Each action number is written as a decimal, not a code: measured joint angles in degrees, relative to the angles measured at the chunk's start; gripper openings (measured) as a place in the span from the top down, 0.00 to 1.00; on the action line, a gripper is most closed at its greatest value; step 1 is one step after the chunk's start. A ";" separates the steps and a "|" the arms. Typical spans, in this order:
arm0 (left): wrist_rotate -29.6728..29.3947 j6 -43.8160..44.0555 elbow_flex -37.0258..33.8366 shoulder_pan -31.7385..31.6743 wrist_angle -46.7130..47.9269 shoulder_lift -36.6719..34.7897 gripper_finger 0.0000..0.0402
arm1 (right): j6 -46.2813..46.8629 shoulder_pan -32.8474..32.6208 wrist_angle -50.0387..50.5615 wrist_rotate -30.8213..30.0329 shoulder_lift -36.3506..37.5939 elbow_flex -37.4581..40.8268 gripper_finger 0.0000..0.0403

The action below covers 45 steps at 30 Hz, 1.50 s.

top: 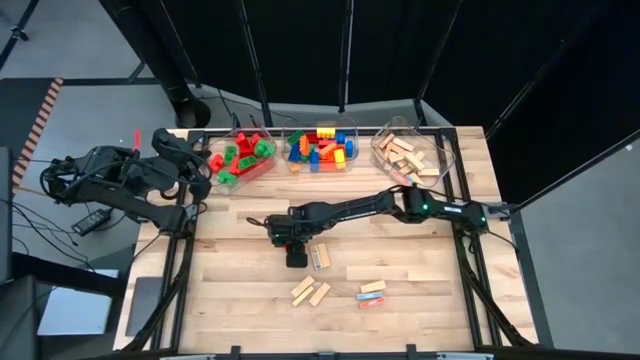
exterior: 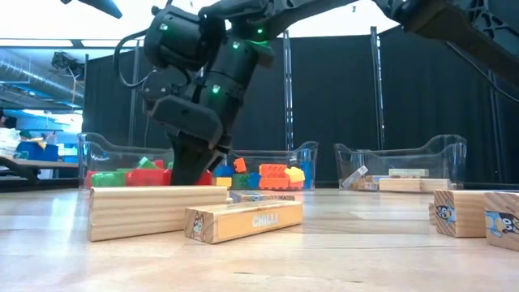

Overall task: Sort blocks by size
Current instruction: Put the small red game piece into the left transparent bin

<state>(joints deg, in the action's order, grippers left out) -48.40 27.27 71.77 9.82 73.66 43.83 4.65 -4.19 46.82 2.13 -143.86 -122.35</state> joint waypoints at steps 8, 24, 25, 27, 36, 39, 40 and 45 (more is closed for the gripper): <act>0.00 0.02 0.00 -0.02 -0.04 0.00 0.99 | -2.17 5.35 -2.37 -0.96 -0.66 -8.60 0.62; -0.02 0.02 0.00 -0.01 -0.56 -0.01 0.99 | 1.41 19.71 -35.92 -4.70 -0.47 -12.43 0.62; -0.02 0.02 0.00 0.00 -0.58 0.00 0.99 | 1.37 20.04 -36.40 -4.77 -0.47 -12.43 0.62; -0.20 0.02 0.00 -0.02 -0.56 -0.02 0.99 | 1.34 20.84 -37.18 -4.86 -0.47 -12.43 0.62; -1.70 0.02 0.00 -0.02 -0.45 -0.02 0.99 | 6.12 21.99 -44.90 -5.44 -6.54 -12.39 0.62; -1.70 0.02 0.00 -0.02 -0.43 0.00 0.99 | 6.11 21.88 -45.35 -5.49 -6.64 -12.46 0.62; -1.70 0.02 0.00 -0.02 -0.44 0.00 0.99 | 6.28 21.88 -46.14 -5.42 -6.70 -12.61 0.62; -1.70 0.02 0.00 -0.02 -0.45 0.00 0.99 | 7.34 22.09 -46.37 -5.04 -8.00 -12.52 0.62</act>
<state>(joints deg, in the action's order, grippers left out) -50.11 27.29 71.77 9.80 73.21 43.83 11.99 17.91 0.45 -2.91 -151.86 -134.87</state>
